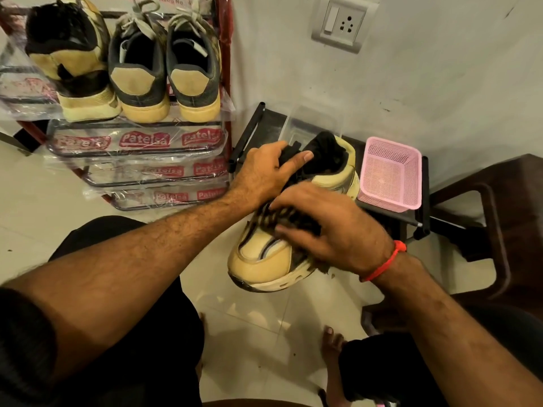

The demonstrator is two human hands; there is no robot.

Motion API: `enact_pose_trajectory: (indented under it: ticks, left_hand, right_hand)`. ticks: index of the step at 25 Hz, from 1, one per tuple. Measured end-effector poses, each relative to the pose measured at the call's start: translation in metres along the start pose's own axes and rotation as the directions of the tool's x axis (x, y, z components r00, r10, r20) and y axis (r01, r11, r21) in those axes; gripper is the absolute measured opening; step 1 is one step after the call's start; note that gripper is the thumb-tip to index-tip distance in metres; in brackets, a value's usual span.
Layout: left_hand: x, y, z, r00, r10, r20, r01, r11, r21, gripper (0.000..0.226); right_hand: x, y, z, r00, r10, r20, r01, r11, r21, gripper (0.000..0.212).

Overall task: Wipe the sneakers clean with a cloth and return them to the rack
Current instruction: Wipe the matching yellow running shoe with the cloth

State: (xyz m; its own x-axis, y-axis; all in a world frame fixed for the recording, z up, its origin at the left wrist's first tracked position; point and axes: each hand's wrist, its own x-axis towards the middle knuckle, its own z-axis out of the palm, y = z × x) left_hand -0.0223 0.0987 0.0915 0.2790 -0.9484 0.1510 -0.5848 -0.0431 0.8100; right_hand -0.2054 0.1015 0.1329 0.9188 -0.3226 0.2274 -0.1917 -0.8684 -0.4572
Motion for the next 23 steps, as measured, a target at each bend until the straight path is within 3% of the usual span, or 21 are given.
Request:
enact_pose_trajectory:
  ticks: [3, 4, 6, 8, 10, 12, 14, 17, 19, 21, 23]
  left_hand:
    - [0.001, 0.002, -0.002, 1.000, -0.006, -0.013, 0.006, 1.000, -0.006, 0.034]
    - [0.001, 0.003, -0.004, 0.999, -0.011, -0.033, 0.011, 1.000, -0.006, 0.034]
    - [0.001, 0.002, -0.004, 0.998, -0.010, -0.059, 0.010, 1.000, 0.009, 0.036]
    - [-0.001, 0.002, -0.002, 0.999, 0.006, -0.035, -0.005, 0.999, 0.032, 0.039]
    - [-0.002, 0.001, -0.003, 1.000, -0.002, -0.005, 0.002, 1.000, 0.017, 0.037]
    - [0.000, 0.001, -0.006, 1.000, -0.006, -0.008, 0.006, 1.000, -0.024, 0.034]
    - [0.001, 0.003, -0.009, 1.000, 0.010, -0.020, -0.011, 0.998, -0.056, 0.034]
    - [-0.002, 0.007, -0.006, 0.998, 0.056, 0.000, -0.056, 0.998, -0.033, 0.036]
    - [-0.005, 0.006, -0.003, 0.996, 0.075, 0.043, -0.074, 0.997, -0.029, 0.039]
    - [-0.006, 0.006, -0.002, 0.992, 0.093, 0.087, -0.091, 0.995, -0.028, 0.041]
    - [-0.005, 0.008, -0.008, 0.986, 0.053, 0.156, -0.036, 0.994, -0.105, 0.040]
  right_hand:
    - [-0.002, 0.016, -0.011, 0.938, 0.216, -0.272, -0.257, 0.959, -0.122, 0.037]
    - [-0.003, 0.015, -0.010, 0.937, 0.214, -0.276, -0.251, 0.962, -0.106, 0.037]
    - [-0.001, 0.003, -0.002, 0.991, 0.071, -0.115, -0.075, 0.997, -0.027, 0.037]
    - [-0.001, -0.003, 0.002, 0.999, -0.035, 0.025, 0.034, 0.999, 0.040, 0.037]
    - [-0.001, 0.008, -0.007, 1.000, 0.027, 0.003, -0.027, 0.999, 0.024, 0.038]
    - [-0.005, 0.025, -0.020, 0.977, 0.161, -0.142, -0.171, 0.984, -0.056, 0.037]
    - [-0.013, 0.037, -0.033, 0.930, 0.278, -0.241, -0.290, 0.957, -0.014, 0.034]
    - [-0.020, 0.044, -0.041, 0.920, 0.386, -0.067, -0.370, 0.913, 0.171, 0.034]
    - [-0.023, 0.047, -0.040, 0.917, 0.391, 0.071, -0.398, 0.902, 0.170, 0.035]
    - [-0.024, 0.047, -0.038, 0.926, 0.365, 0.093, -0.376, 0.912, 0.165, 0.034]
    - [-0.024, 0.045, -0.039, 0.942, 0.334, 0.020, -0.330, 0.915, 0.233, 0.033]
